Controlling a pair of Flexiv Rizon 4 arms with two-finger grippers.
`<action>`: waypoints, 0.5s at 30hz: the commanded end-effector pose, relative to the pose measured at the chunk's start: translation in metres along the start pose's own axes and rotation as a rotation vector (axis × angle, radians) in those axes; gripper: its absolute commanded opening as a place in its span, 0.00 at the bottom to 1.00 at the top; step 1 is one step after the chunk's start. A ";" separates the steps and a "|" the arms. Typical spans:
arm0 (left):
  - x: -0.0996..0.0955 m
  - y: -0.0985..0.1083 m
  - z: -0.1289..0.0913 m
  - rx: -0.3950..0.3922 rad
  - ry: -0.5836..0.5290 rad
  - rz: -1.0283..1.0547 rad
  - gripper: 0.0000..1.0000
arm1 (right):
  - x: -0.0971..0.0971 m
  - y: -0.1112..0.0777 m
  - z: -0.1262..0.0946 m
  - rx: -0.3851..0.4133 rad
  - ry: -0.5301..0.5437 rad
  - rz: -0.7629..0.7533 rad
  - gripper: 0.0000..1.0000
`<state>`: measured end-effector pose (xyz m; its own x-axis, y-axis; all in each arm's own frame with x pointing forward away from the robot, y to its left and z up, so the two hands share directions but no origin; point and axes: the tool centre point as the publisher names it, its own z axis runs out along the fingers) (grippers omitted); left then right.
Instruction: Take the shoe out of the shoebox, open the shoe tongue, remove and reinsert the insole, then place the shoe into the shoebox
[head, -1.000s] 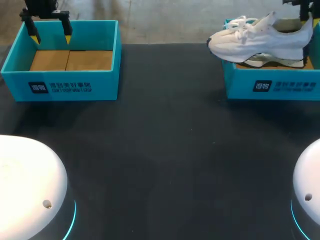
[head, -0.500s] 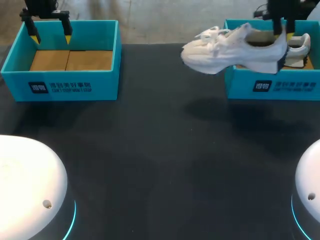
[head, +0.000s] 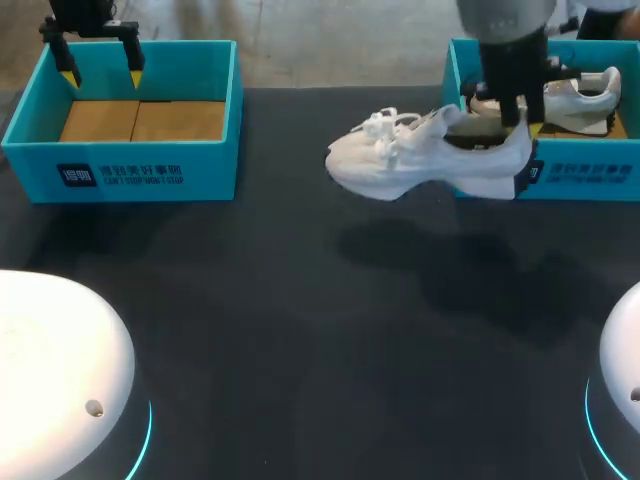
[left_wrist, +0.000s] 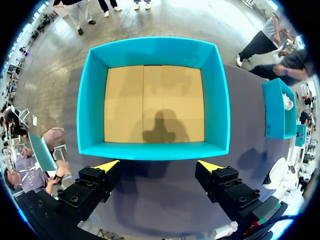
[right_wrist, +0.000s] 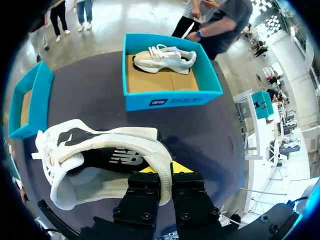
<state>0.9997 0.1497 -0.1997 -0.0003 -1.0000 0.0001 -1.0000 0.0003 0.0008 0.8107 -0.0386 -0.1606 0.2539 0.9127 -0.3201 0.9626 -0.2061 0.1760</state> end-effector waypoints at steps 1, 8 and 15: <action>0.000 0.000 0.000 0.000 0.000 0.000 1.00 | 0.012 -0.022 0.004 -0.026 0.003 -0.001 0.00; 0.000 0.000 0.000 0.000 0.000 0.000 1.00 | 0.041 -0.047 0.019 -0.033 0.013 -0.012 0.00; 0.000 0.000 0.000 0.000 0.000 0.000 1.00 | 0.064 -0.060 0.036 -0.041 0.006 -0.010 0.00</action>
<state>0.9997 0.1498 -0.1997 -0.0002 -1.0000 0.0002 -1.0000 0.0002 0.0007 0.7697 0.0100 -0.2149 0.2395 0.9219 -0.3044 0.9612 -0.1809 0.2084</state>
